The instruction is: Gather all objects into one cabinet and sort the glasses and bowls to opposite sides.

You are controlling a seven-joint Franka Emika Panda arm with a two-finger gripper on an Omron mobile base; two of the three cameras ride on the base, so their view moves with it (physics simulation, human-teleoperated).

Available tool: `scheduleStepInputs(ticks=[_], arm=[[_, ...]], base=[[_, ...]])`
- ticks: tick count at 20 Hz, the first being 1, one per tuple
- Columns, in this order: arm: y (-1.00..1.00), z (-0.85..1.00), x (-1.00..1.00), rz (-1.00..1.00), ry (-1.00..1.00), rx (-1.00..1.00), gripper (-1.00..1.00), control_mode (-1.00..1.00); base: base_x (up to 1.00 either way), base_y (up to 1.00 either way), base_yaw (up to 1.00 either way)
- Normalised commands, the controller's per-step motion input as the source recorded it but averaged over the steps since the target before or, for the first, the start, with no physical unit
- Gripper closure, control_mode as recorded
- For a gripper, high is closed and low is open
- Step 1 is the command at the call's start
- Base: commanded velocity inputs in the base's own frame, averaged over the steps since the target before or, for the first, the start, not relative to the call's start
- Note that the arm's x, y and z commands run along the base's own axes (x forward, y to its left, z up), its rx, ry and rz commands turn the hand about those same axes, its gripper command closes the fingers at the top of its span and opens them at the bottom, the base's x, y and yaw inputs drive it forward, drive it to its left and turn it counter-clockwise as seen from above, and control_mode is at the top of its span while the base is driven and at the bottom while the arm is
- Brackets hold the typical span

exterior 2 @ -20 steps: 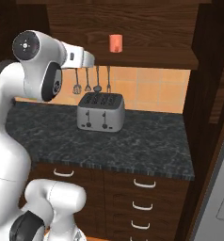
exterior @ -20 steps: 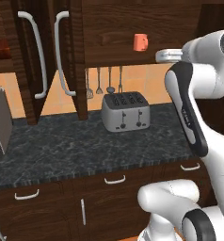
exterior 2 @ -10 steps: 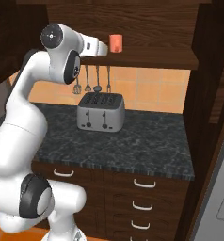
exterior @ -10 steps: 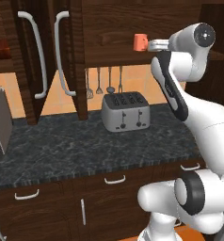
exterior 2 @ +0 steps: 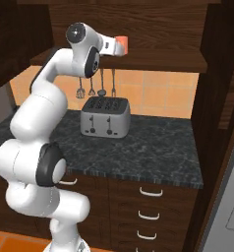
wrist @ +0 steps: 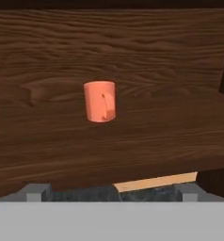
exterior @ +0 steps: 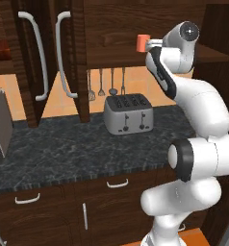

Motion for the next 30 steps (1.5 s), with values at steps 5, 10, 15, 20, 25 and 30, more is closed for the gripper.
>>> scheduleStepInputs(ticks=[5, 10, 15, 20, 25, 30], arm=[[-0.08, -0.17, 0.86, 0.00, 0.02, 0.00, -1.00, -1.00], [-0.04, -0.16, 0.72, 0.00, 0.00, 0.00, -1.00, -1.00], [-0.20, 0.00, 0.69, 0.00, 0.00, 0.00, -1.00, -1.00], [-0.18, -0.09, 0.73, 0.02, 0.00, 0.00, -1.00, -1.00], [-0.01, -0.02, 0.75, 0.03, 0.02, 0.00, -1.00, -1.00], [-0.03, -0.06, 0.48, 0.10, 0.00, 0.00, 1.00, -1.00]], base=[[0.00, 0.00, 0.00], [0.00, 0.00, 0.00], [0.00, 0.00, 0.00], [0.00, 0.00, 0.00], [0.00, 0.00, 0.00], [0.00, 0.00, 0.00]])
